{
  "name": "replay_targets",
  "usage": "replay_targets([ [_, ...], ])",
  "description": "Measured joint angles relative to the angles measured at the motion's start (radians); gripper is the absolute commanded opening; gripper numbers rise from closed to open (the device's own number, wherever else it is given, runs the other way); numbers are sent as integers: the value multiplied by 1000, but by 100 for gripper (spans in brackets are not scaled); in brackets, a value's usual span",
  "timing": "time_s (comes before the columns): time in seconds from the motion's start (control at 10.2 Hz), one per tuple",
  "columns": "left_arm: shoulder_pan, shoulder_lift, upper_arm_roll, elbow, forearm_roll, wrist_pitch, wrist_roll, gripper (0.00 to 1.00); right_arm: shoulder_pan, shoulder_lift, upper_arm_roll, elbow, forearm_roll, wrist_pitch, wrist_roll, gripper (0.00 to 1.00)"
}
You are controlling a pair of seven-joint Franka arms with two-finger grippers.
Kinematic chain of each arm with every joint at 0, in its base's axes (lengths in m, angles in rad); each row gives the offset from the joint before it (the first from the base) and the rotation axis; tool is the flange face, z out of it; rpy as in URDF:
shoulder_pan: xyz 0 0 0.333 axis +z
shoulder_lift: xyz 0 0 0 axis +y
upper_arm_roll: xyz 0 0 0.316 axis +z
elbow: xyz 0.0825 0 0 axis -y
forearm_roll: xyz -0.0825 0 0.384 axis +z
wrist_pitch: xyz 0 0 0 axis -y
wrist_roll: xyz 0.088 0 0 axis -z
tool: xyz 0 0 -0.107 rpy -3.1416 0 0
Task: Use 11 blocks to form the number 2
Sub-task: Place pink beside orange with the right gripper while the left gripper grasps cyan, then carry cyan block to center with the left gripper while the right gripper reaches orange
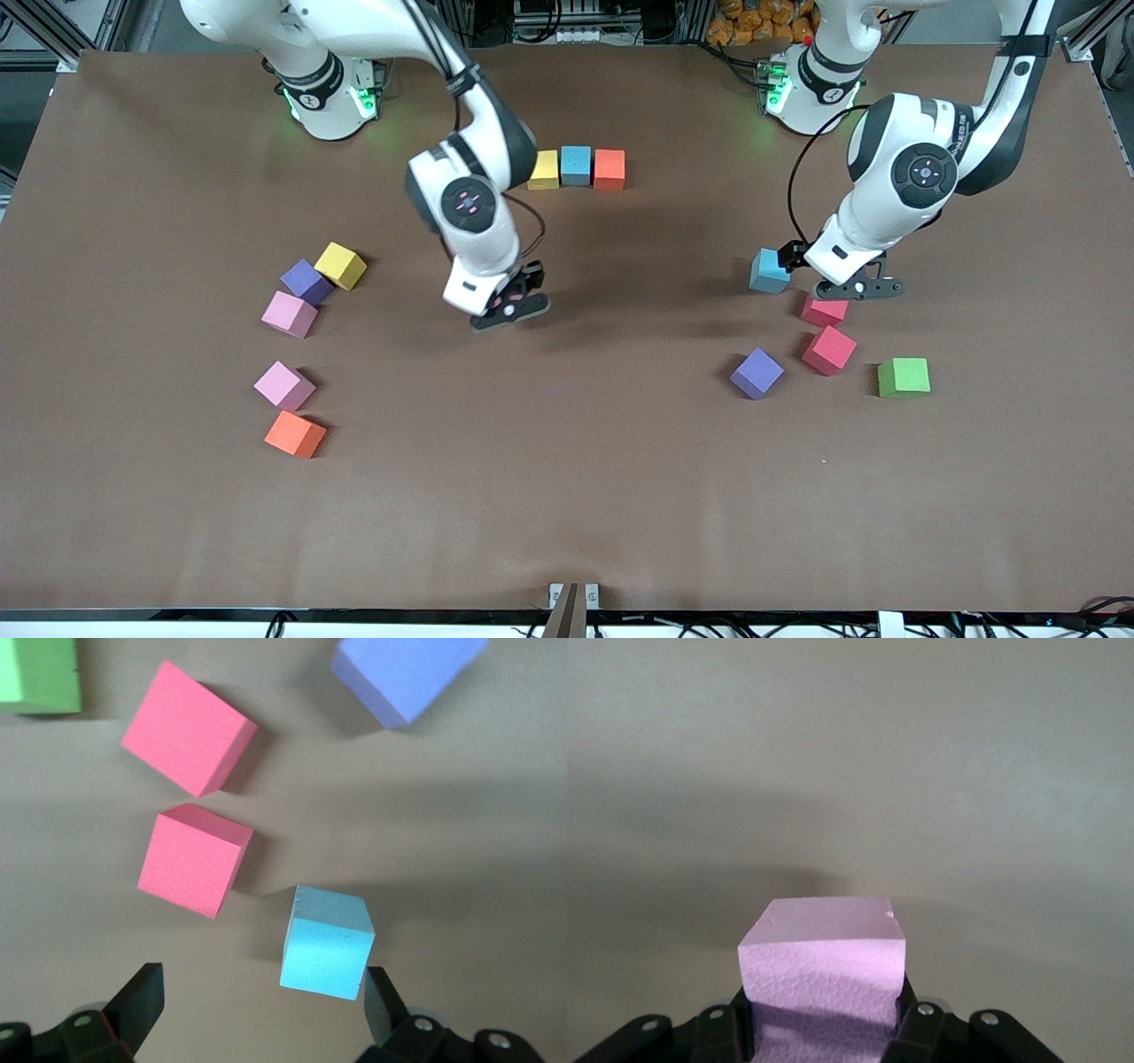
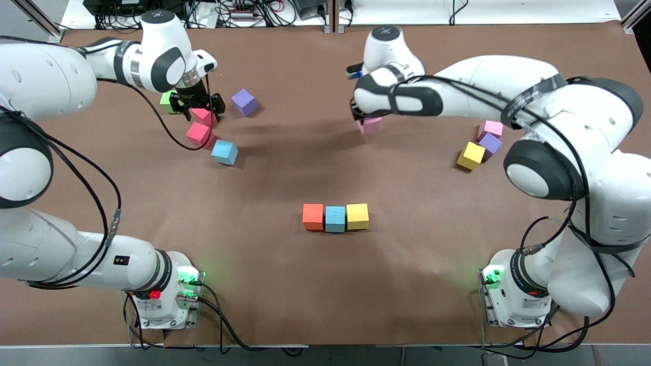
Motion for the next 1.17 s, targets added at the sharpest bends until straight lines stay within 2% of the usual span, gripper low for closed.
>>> replay_targets([
  [0.29, -8, -2, -9, -75, 1, 115, 57, 100, 134, 1, 0, -7, -1, 21, 283, 22],
  [0.59, -25, 6, -12, -154, 1, 217, 59, 100, 262, 16, 0, -23, -2, 47, 477, 21],
  [0.88, -55, 34, -14, -160, 1, 256, 60, 100, 367, 52, -1, -24, -3, 80, 642, 20],
  [1.17, -64, 67, -14, -163, 1, 304, 60, 100, 420, 83, -1, -24, -3, 98, 752, 20],
])
